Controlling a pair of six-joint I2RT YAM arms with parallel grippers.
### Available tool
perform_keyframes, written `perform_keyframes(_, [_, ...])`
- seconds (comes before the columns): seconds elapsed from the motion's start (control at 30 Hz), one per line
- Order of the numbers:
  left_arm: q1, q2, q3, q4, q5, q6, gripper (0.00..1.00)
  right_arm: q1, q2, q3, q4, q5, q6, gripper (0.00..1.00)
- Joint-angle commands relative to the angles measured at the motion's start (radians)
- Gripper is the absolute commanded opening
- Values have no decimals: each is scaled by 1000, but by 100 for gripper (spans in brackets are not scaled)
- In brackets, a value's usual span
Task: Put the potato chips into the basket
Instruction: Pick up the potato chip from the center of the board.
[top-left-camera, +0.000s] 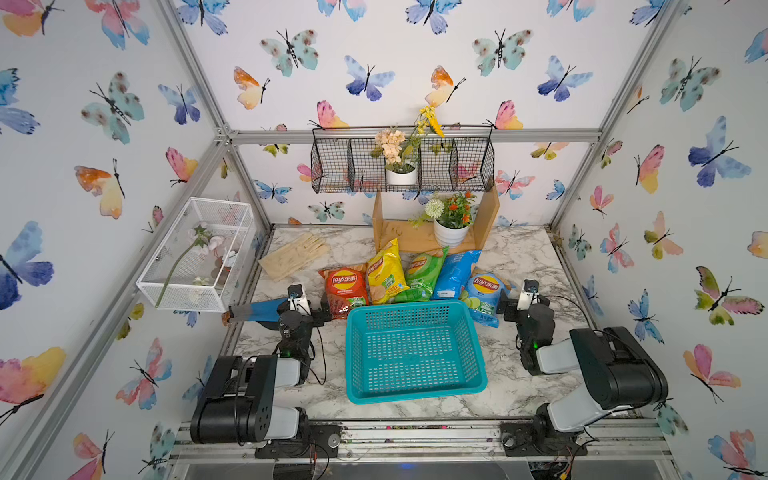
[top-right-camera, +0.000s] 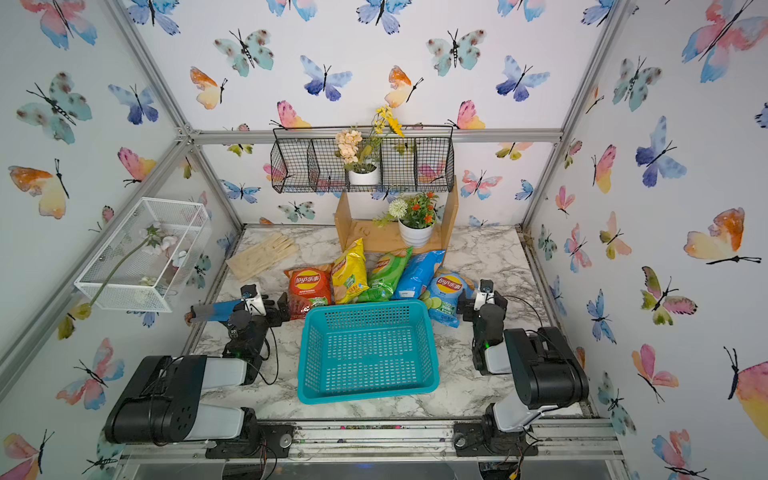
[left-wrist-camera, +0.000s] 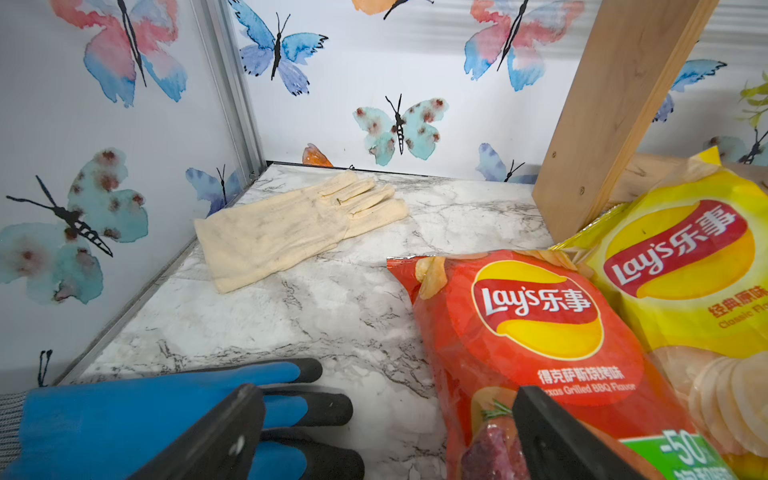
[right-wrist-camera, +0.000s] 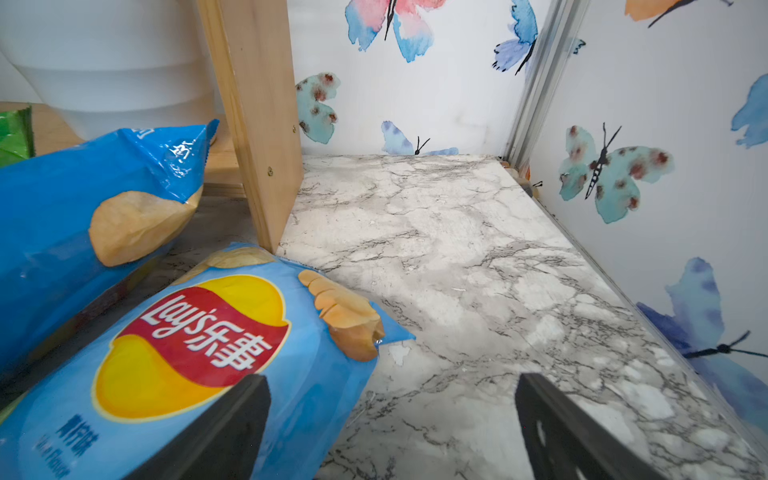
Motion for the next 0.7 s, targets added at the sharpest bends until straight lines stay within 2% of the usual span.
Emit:
perform_keyframes(0.0, [-4, 8, 12, -5, 7, 10, 99, -3, -7, 4, 2, 20, 13, 98])
perform_keyframes(0.67, [-4, 6, 12, -4, 7, 10, 99, -3, -9, 4, 0, 19, 13, 98])
